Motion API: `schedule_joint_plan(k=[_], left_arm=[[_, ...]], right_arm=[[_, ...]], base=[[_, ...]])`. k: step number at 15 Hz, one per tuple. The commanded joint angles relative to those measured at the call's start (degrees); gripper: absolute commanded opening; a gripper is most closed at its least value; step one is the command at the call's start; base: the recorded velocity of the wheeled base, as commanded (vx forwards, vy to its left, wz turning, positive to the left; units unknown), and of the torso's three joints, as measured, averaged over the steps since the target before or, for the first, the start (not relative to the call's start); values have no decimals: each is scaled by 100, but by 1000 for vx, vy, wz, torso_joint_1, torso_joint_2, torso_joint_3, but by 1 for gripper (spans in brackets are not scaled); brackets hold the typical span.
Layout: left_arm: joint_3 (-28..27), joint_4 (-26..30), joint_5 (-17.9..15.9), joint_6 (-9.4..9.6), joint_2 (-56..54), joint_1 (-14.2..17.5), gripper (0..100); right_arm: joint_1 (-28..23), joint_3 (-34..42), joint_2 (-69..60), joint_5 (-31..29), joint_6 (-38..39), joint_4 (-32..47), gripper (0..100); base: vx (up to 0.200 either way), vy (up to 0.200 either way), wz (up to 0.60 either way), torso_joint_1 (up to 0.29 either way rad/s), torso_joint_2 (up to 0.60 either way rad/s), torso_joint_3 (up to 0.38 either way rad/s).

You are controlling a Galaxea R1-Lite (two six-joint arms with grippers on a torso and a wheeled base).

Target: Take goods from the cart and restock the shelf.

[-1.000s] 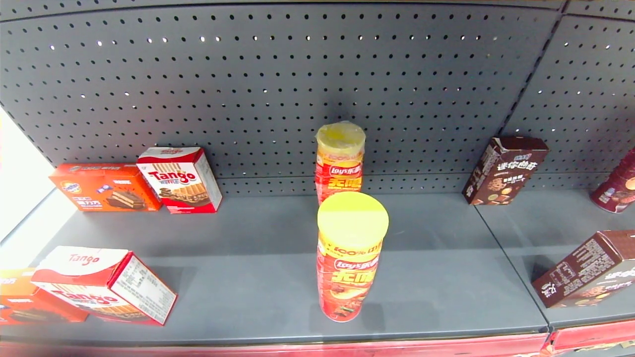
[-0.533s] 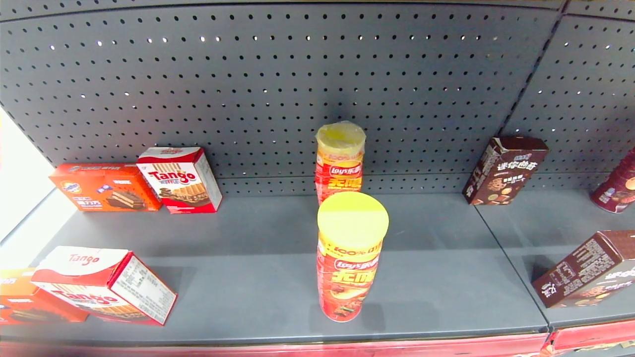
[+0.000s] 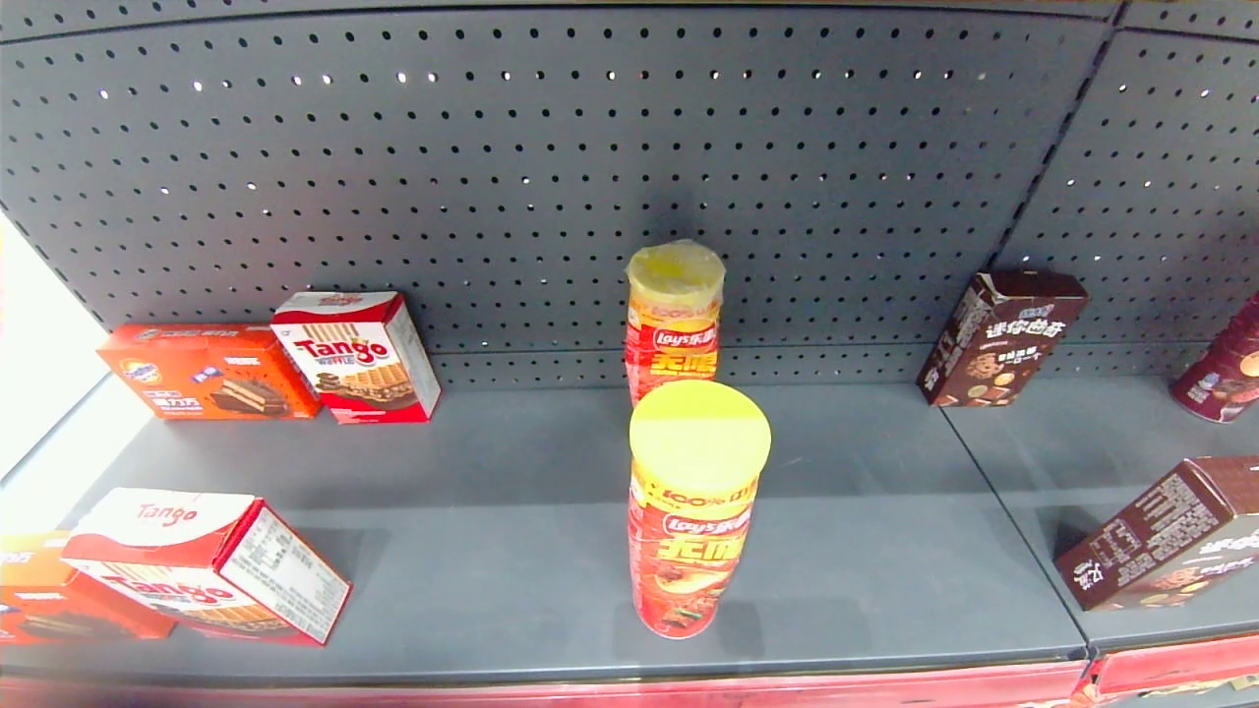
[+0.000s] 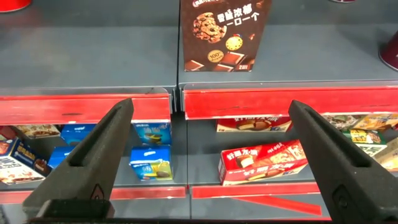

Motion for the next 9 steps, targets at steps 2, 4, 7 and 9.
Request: schedule_joint_plan(k=[2,4,7,9], left_arm=[[0,0,0,-9,-2,-11,100],[0,0,-17,26,-2,-11,100],[0,0,9,-36,-2,-2,100],[0,0,0,-27,-2,-2,100]], right_arm=[[0,0,6,1,-9,7,100],[0,0,6,1,-9,7,100],[0,0,6,1,-9,7,100],[0,0,6,1,-9,7,100]], base=[[0,0,0,0,0,0],[-100,0,0,1,1,1],[0,0,0,0,0,0],[0,0,0,0,0,0]])
